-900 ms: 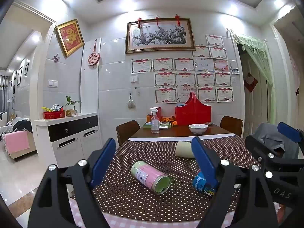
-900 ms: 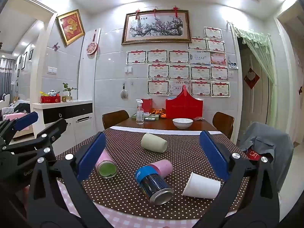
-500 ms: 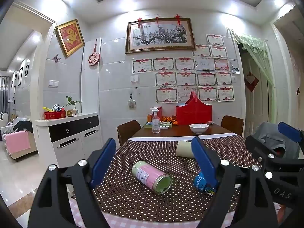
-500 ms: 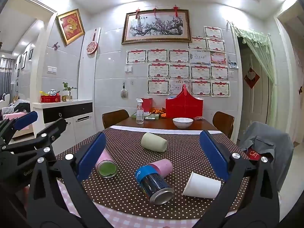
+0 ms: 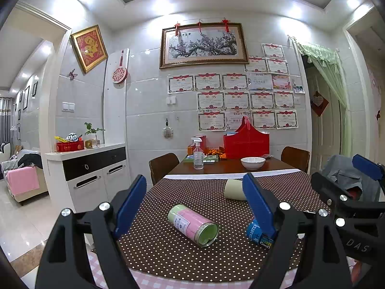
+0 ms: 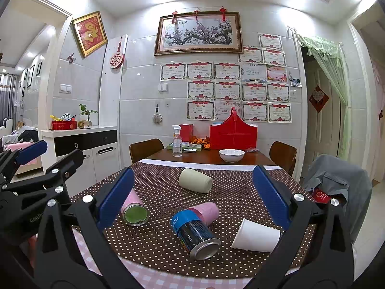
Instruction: Flip cup upside down
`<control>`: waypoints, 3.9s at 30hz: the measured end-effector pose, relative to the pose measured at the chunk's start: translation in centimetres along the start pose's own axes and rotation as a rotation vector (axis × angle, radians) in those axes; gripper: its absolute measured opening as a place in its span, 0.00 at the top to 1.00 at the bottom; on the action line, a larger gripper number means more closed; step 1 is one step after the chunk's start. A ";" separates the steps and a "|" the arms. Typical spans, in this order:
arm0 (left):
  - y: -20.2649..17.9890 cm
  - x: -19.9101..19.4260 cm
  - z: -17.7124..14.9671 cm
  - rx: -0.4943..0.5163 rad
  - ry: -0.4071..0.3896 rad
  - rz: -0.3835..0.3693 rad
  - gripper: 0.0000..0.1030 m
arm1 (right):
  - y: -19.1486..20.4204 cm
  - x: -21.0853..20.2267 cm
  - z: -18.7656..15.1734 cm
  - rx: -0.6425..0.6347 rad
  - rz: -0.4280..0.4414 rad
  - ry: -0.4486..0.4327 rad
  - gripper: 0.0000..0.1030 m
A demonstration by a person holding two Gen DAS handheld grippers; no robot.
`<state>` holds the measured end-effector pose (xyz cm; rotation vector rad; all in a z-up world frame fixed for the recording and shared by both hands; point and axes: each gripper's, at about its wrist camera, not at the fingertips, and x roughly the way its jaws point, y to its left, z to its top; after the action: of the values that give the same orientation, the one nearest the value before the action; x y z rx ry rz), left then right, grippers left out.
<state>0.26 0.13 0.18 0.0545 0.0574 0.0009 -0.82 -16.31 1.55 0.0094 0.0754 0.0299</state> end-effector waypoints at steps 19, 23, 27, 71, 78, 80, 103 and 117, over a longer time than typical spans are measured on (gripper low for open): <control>0.0 0.0 0.0 0.002 0.000 0.001 0.22 | 0.0 0.0 0.0 -0.001 -0.001 0.000 0.06; -0.1 0.0 0.0 0.002 0.001 0.001 0.22 | 0.0 0.0 0.0 -0.001 -0.001 0.001 0.06; 0.0 0.0 0.0 0.002 0.001 0.001 0.22 | 0.0 0.0 0.0 0.000 0.000 0.002 0.06; 0.6 0.9 -1.4 0.009 0.031 0.005 0.22 | 0.3 1.8 -2.4 0.002 0.001 0.027 0.06; 0.2 1.9 -1.1 0.016 0.063 0.001 0.22 | -0.1 2.8 -1.9 -0.009 0.003 0.052 0.06; 0.0 2.5 -1.0 0.018 0.077 0.000 0.22 | -0.2 3.2 -1.7 -0.013 0.007 0.062 0.06; -7.9 20.9 -0.5 -0.010 0.640 -0.405 0.22 | -8.3 13.8 0.7 0.003 -0.001 0.335 0.06; -14.4 30.5 -7.5 0.070 1.000 -0.519 0.22 | -13.6 19.7 -4.4 0.100 -0.067 0.564 0.06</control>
<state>30.29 -13.80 -9.80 0.1041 1.0704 -0.4952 18.84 -29.23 -4.51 0.0989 0.6407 -0.0394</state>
